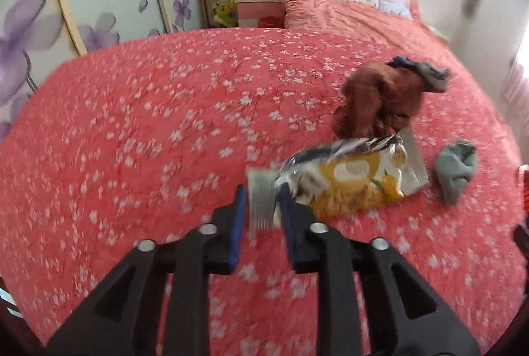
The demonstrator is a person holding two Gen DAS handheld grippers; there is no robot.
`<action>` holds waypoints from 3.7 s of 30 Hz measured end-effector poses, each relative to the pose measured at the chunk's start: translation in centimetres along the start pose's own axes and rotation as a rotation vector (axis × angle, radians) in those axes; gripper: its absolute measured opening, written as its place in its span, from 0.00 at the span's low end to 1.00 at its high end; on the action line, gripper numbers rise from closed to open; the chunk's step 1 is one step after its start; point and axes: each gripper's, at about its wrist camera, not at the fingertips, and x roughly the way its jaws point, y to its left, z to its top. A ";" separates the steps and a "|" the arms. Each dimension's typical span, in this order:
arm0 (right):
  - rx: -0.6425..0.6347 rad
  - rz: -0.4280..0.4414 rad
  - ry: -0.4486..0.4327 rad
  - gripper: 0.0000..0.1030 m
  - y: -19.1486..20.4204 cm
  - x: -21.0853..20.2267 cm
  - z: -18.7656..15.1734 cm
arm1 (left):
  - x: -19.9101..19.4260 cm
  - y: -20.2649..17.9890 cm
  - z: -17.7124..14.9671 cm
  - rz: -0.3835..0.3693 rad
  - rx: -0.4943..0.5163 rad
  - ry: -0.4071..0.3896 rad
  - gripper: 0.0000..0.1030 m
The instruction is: Collect trash
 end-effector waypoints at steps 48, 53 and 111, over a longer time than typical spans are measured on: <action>0.067 -0.009 0.043 0.14 0.4 3.9 0.6 | -2.5 -4.1 -1.1 -0.130 0.151 -0.116 0.85; 0.064 -0.008 0.044 0.14 0.3 4.0 0.5 | 0.5 -7.2 0.7 -0.076 0.275 -0.074 0.86; 0.115 0.096 0.050 0.21 -1.1 3.6 -0.8 | -0.2 -6.3 -3.7 -0.089 0.139 -0.005 0.59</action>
